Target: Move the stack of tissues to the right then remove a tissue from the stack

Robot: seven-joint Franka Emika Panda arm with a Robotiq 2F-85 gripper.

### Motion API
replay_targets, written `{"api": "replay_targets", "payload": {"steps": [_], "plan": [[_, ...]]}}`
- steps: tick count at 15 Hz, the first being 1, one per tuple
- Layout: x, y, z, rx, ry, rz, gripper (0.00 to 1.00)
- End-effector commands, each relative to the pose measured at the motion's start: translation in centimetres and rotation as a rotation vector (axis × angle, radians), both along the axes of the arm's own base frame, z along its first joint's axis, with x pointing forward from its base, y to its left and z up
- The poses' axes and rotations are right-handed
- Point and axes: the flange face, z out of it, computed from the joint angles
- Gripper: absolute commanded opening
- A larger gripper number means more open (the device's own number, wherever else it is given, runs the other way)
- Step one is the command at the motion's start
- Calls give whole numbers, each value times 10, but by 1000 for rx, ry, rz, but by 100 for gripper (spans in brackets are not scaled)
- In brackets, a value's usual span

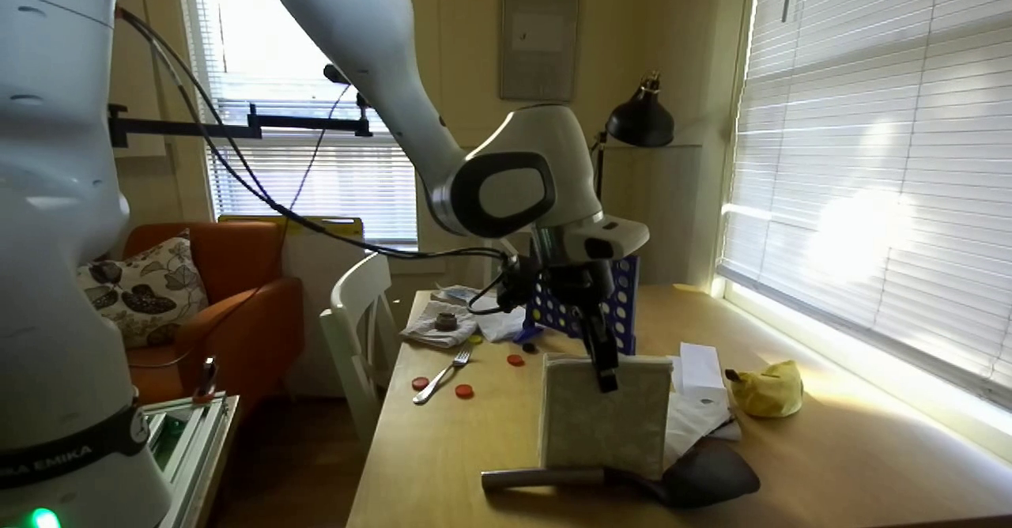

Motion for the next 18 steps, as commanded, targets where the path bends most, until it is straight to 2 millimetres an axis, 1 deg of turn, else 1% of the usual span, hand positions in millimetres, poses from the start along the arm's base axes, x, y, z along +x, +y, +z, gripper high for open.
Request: {"api": "replay_targets", "payload": {"steps": [1,5,8,12,13,14,16,17,18], "plan": [[11,-2,3,-21,-26,-5,5],[11,8,5,8,-19,31,5],[12,14,3,28,8,18,5],[12,15,0,40,33,-5,5],[13,15,1,40,38,-8,46],[13,15,2,41,43,-11,47],[14,13,4,37,56,-14,59],[14,13,8,33,56,-11,68],[15,12,13,29,52,-7,74]]}}
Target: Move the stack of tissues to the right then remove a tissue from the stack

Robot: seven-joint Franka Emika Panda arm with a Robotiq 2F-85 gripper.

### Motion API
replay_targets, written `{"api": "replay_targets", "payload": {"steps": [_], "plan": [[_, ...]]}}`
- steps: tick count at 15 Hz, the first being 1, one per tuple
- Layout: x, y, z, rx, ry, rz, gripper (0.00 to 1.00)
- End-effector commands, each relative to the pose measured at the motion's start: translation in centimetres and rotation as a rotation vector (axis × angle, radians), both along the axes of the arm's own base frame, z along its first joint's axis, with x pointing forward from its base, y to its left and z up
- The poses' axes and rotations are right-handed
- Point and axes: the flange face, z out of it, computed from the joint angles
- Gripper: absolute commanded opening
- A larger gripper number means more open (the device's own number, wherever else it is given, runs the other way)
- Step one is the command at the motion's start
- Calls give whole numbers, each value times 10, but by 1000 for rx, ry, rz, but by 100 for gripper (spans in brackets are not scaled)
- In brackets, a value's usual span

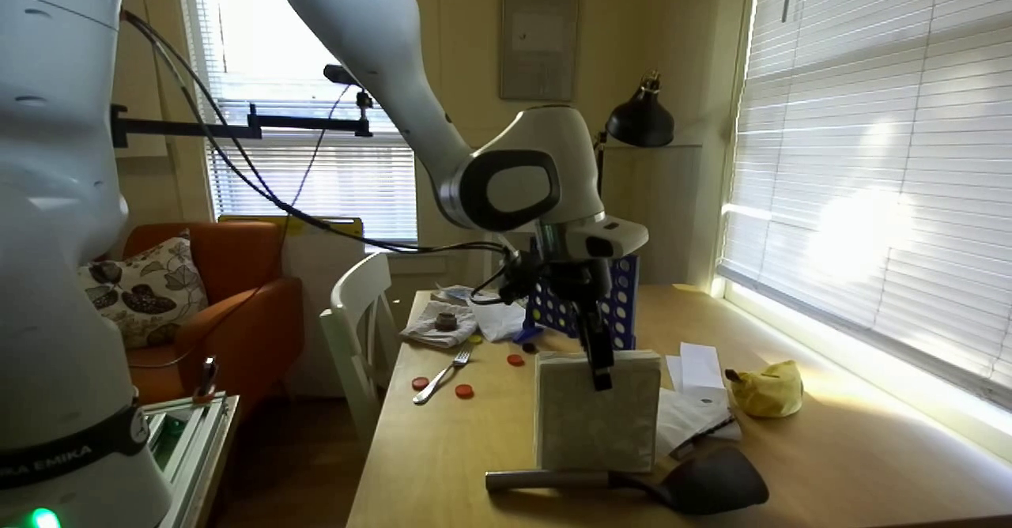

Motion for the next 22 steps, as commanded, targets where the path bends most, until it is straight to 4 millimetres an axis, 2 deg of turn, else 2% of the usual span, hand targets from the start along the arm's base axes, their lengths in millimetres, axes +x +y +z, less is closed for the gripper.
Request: {"api": "replay_targets", "payload": {"steps": [1,4,8,10,12,13,15,16,18,20,22], "plan": [[6,-3,21,3,1,4,81],[8,-3,40,2,-21,36,99],[8,15,55,29,-18,130,100],[9,23,57,36,-10,161,73],[8,26,58,39,0,179,60],[8,22,60,34,4,180,51],[5,2,65,55,8,183,37],[1,-9,67,92,-3,210,31],[-1,-10,74,173,-31,261,27],[2,-28,76,268,-59,291,9],[1,-52,80,364,-67,345,11]]}}
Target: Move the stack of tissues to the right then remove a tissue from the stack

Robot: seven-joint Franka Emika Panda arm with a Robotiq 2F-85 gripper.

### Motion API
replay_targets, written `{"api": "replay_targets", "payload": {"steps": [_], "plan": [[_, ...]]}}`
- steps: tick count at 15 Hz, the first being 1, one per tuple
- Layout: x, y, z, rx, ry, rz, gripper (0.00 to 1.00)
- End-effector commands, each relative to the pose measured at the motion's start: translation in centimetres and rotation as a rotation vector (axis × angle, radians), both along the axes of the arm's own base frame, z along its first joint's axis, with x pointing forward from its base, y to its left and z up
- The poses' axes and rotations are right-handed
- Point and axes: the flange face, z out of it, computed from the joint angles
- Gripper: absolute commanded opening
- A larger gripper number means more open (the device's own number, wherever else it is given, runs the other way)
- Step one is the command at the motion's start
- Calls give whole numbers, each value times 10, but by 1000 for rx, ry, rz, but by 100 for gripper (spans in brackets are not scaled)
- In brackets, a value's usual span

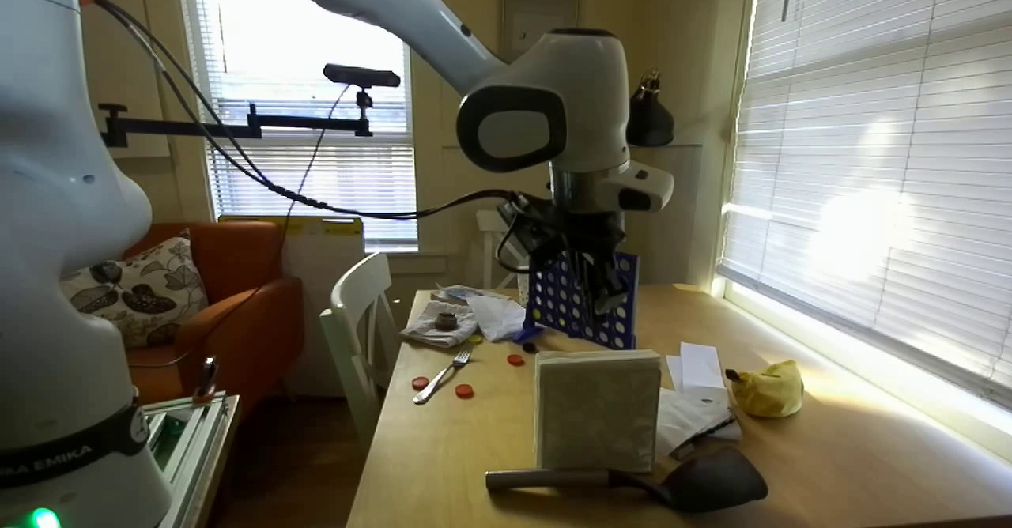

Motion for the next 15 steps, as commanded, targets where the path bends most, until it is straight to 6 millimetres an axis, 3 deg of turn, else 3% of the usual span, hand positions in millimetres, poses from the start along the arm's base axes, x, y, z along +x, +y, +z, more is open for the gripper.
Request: {"api": "replay_targets", "payload": {"steps": [1,2,3,4,5,6,8,11,12,14,15], "plan": [[-10,-49,0,154,18,100,13],[-14,-66,-3,130,73,82,29],[-20,-81,-7,135,107,82,38],[-29,-95,-14,146,148,88,35],[-36,-106,-18,153,176,88,42],[-42,-115,-22,167,193,81,40],[-48,-124,-26,175,160,3,46],[-49,-123,-29,172,115,-58,32],[-45,-119,-29,181,100,-71,18],[-37,-110,-29,209,79,-82,23],[-34,-105,-30,226,74,-84,19]]}}
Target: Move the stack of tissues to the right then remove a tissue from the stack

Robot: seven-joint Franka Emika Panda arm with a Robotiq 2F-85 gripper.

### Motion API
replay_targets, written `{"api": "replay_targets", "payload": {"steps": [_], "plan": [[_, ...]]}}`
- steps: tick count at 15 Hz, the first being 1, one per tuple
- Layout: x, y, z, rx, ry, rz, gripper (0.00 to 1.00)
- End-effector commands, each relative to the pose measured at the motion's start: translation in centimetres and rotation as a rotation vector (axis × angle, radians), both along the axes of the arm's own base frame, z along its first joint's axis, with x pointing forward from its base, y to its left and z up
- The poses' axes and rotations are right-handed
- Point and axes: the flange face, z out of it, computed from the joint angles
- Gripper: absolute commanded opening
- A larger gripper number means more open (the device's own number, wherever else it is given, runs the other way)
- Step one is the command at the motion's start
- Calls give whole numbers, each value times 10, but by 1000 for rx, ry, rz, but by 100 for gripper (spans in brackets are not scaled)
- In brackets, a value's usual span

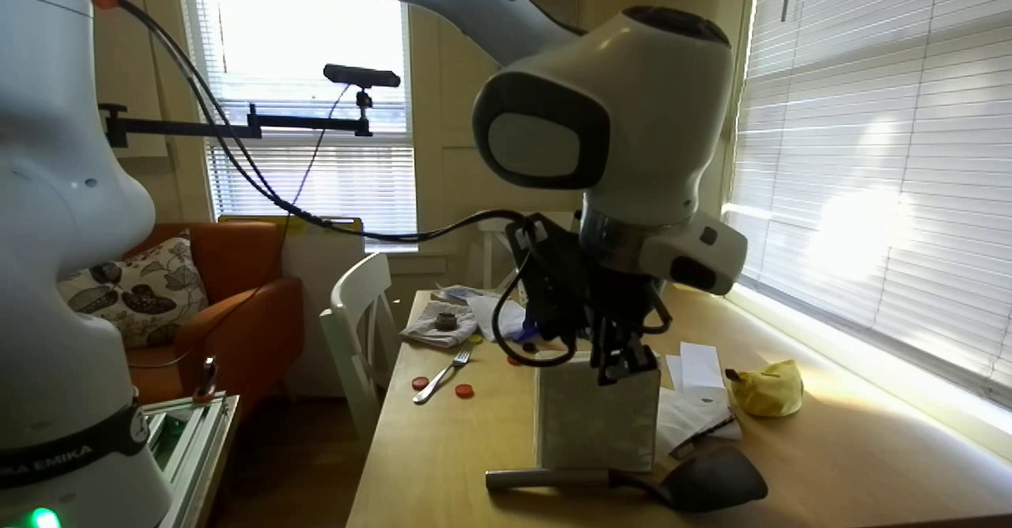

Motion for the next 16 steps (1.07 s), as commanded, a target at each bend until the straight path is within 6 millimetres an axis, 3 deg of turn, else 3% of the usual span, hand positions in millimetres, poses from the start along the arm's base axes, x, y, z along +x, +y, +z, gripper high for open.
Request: {"api": "replay_targets", "payload": {"steps": [1,4,9,12,16], "plan": [[12,21,-6,48,-25,-45,25],[22,39,-13,65,-26,-42,36],[32,57,-24,55,-20,-38,30],[35,60,-24,49,-23,-45,27],[31,53,-16,42,-34,-56,35]]}}
